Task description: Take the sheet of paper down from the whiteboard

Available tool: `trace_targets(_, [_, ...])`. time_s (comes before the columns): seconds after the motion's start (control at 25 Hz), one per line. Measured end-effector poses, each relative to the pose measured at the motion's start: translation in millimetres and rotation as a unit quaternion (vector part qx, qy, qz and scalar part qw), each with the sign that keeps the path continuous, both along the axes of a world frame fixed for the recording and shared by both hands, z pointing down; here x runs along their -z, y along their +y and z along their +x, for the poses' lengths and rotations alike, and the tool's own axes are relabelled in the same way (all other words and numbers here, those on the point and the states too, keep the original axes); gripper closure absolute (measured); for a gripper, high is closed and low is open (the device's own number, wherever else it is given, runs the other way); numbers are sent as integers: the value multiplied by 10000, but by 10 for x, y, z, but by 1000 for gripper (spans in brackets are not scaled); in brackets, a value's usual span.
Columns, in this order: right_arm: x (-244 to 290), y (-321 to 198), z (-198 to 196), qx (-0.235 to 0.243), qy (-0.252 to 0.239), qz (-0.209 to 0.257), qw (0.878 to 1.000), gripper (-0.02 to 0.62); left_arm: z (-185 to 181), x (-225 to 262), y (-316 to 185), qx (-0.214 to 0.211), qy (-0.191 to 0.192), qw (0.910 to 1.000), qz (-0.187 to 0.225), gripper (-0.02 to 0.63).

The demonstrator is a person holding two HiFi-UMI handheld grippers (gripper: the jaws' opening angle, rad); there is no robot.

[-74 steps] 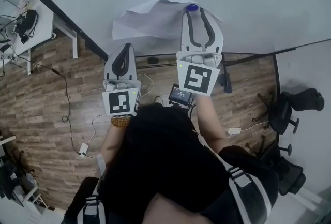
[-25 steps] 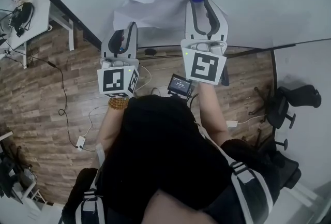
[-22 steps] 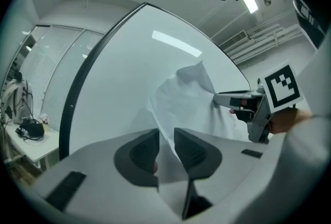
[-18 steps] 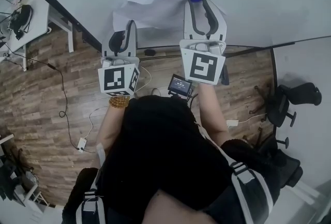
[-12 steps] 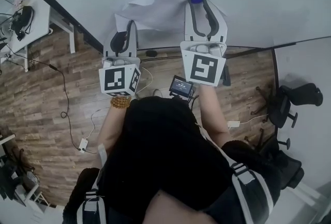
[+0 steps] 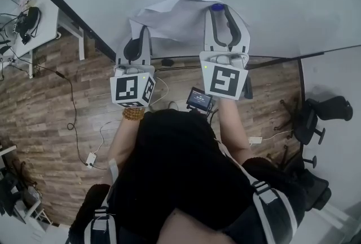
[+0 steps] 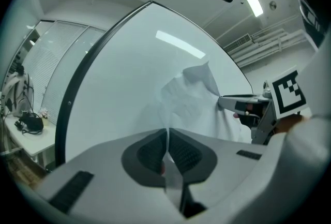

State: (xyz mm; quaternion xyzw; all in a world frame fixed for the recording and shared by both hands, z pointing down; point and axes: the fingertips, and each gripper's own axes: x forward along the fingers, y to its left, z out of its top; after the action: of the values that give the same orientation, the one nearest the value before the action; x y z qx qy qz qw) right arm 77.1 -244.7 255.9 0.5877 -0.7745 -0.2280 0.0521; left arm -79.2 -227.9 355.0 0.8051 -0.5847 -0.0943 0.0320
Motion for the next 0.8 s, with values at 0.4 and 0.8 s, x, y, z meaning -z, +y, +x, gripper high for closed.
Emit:
trace_targets(0.4, [-3,-16,-24,-5,84,10,10000,474,-22,26,2,46,-37,10000,9,595])
trace_targets(0.8, [10,-4,-37,-54,308,96,9995,476,-13,30,78,70,-140,9999,-28,595])
